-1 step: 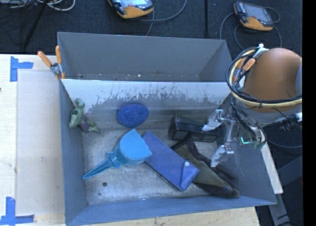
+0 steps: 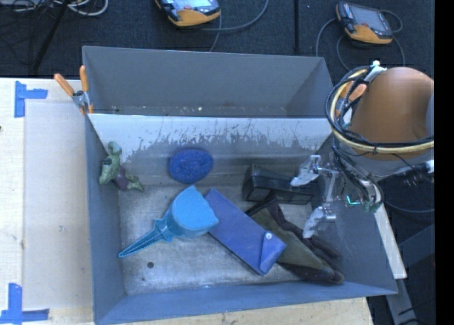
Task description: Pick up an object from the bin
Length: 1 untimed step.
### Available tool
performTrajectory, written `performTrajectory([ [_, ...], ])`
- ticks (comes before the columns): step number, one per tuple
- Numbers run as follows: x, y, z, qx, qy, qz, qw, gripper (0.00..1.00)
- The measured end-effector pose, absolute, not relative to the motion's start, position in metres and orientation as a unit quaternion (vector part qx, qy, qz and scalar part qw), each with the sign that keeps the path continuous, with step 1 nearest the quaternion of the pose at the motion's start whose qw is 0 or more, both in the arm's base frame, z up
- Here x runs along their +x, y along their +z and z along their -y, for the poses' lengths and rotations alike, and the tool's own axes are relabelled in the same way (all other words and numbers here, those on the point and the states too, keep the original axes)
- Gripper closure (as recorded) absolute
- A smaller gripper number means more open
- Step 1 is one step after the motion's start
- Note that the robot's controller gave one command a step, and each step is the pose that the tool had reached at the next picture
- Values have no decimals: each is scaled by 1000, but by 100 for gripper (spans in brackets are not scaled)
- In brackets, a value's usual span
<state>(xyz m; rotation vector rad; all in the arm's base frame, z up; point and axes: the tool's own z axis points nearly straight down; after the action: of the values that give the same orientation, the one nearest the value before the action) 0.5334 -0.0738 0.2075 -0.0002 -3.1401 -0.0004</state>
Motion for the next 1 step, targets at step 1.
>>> performTrajectory([
  [1, 517, 163, 79, -5, 0, 1000, -3, 0],
])
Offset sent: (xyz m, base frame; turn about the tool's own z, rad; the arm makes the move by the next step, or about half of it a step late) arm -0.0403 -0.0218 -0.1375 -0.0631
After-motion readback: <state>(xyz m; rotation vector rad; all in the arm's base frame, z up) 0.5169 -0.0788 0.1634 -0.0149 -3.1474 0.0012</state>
